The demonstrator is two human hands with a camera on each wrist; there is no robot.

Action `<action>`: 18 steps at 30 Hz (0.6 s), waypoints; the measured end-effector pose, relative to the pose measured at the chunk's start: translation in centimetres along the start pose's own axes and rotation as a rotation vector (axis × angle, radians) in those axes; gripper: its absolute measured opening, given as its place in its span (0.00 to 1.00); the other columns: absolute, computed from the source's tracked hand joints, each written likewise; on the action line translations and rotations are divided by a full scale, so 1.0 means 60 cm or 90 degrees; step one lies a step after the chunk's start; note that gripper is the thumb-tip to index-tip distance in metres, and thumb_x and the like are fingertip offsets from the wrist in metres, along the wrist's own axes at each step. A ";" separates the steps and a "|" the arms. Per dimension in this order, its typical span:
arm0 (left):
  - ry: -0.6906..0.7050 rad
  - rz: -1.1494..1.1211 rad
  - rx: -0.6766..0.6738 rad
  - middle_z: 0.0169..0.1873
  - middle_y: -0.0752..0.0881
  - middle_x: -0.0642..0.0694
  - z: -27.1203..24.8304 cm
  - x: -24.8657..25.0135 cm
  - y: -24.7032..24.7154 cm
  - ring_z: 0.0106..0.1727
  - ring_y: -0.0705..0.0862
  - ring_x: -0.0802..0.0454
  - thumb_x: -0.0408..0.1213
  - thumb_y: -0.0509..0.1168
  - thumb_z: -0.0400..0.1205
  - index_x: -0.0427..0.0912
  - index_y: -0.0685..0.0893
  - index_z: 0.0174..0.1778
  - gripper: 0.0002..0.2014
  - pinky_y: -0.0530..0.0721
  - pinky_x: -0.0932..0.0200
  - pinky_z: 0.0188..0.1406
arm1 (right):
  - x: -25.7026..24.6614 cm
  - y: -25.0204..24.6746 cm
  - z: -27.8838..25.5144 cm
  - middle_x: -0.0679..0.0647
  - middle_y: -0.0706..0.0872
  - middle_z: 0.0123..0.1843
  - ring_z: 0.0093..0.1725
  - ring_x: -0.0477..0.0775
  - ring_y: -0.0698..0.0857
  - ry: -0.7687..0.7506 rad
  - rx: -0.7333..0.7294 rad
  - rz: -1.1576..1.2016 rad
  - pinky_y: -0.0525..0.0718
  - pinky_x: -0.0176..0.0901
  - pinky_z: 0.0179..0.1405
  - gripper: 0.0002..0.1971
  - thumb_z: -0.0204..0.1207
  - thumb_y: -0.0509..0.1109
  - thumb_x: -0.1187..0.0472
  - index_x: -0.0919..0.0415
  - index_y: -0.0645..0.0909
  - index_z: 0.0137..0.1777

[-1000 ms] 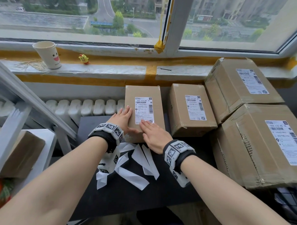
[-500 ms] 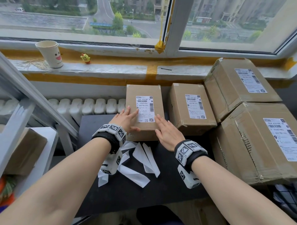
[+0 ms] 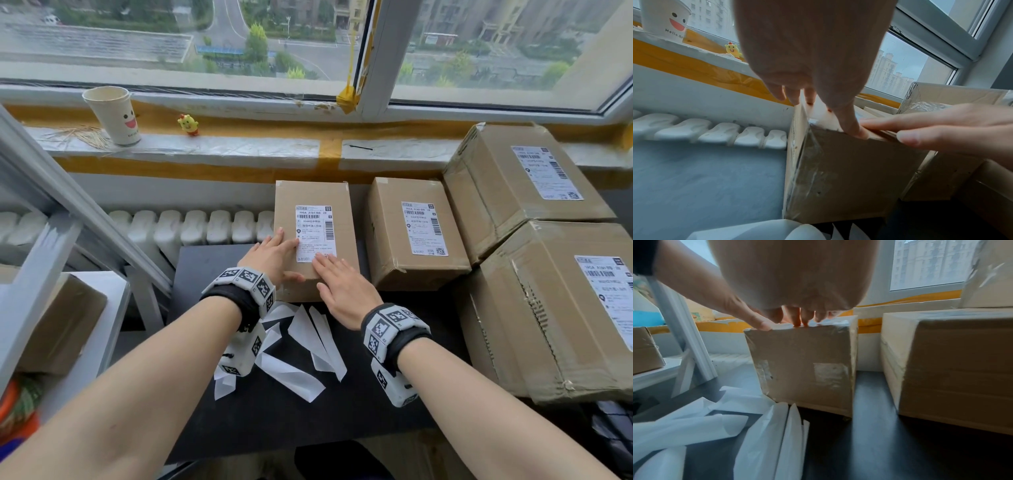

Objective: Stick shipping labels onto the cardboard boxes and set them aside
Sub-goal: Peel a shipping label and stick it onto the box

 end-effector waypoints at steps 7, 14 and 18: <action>-0.012 -0.024 0.063 0.82 0.58 0.42 -0.002 -0.003 -0.004 0.82 0.59 0.44 0.52 0.72 0.73 0.39 0.53 0.80 0.47 0.58 0.50 0.81 | -0.024 -0.014 0.054 0.50 0.49 0.86 0.85 0.48 0.48 -0.042 -0.068 0.013 0.44 0.42 0.83 0.27 0.87 0.45 0.53 0.57 0.48 0.84; 0.002 -0.003 0.006 0.84 0.43 0.45 0.009 -0.005 0.007 0.84 0.46 0.47 0.55 0.71 0.73 0.43 0.44 0.83 0.52 0.51 0.49 0.83 | -0.010 -0.037 0.111 0.53 0.46 0.86 0.85 0.50 0.46 0.006 -0.109 -0.007 0.44 0.43 0.84 0.27 0.87 0.43 0.53 0.60 0.45 0.84; -0.009 0.002 0.008 0.84 0.45 0.46 0.008 -0.005 0.003 0.84 0.47 0.47 0.56 0.71 0.72 0.42 0.45 0.83 0.53 0.50 0.51 0.83 | -0.008 -0.049 0.142 0.53 0.43 0.86 0.85 0.52 0.45 0.020 -0.147 -0.011 0.44 0.45 0.84 0.27 0.87 0.43 0.55 0.59 0.43 0.84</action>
Point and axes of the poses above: each hand's wrist, its own z-axis towards the middle knuckle, its own y-axis out of the palm, x = y × z, the point moved 5 cm from there along z, towards the middle knuckle
